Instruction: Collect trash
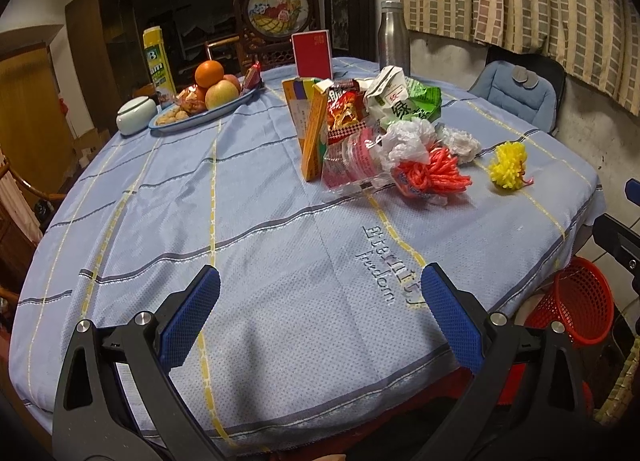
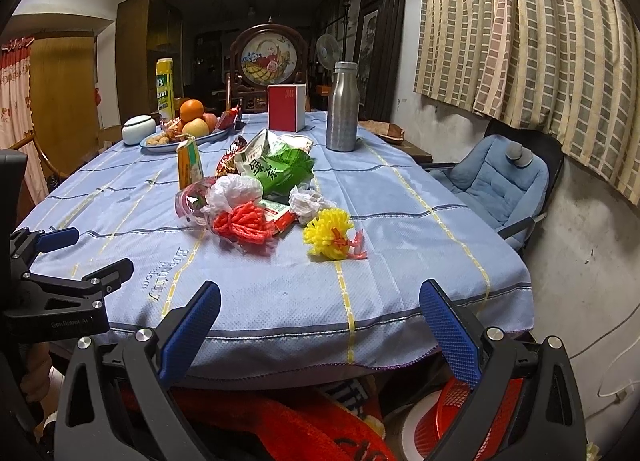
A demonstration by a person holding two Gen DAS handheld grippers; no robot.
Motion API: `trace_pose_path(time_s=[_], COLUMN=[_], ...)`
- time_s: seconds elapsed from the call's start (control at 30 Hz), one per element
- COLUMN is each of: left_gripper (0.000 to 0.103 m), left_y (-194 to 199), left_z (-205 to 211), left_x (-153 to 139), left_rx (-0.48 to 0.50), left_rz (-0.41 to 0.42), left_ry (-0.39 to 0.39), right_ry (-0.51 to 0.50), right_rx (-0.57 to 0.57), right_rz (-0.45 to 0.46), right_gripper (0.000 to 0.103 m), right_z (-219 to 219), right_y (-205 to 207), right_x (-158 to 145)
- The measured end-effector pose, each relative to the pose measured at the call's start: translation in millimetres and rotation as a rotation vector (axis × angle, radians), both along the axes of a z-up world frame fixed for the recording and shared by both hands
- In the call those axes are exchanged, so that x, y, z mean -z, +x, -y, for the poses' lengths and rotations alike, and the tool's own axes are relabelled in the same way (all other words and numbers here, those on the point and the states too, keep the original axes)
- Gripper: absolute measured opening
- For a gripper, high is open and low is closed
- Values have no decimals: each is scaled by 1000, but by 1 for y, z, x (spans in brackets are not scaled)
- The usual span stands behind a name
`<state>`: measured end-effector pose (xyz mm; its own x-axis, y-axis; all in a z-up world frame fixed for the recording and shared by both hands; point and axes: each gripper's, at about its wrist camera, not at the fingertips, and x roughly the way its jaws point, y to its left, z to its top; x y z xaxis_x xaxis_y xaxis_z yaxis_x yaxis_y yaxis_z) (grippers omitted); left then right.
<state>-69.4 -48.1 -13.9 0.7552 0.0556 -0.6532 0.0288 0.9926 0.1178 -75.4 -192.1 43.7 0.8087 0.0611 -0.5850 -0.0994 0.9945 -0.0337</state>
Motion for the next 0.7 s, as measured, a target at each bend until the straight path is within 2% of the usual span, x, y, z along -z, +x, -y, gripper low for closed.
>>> trace_pose_path(time_s=[0.2,0.5,0.7], left_gripper=[97,97,97], left_y=[11,29,40], left_z=[-6,-17,-28], left_x=[8,16,16], left_rx=[-13,-29,-34], left_rz=[-29,-66,-83], left_ry=[-2,-8,-52], right_ry=[15,172,227], right_rx=[-9,-115,-106], right_rz=[19,-4,-19], right_gripper=[97,97,96], right_z=[-1,12,13], right_y=[14,57,94], right_x=[11,29,33])
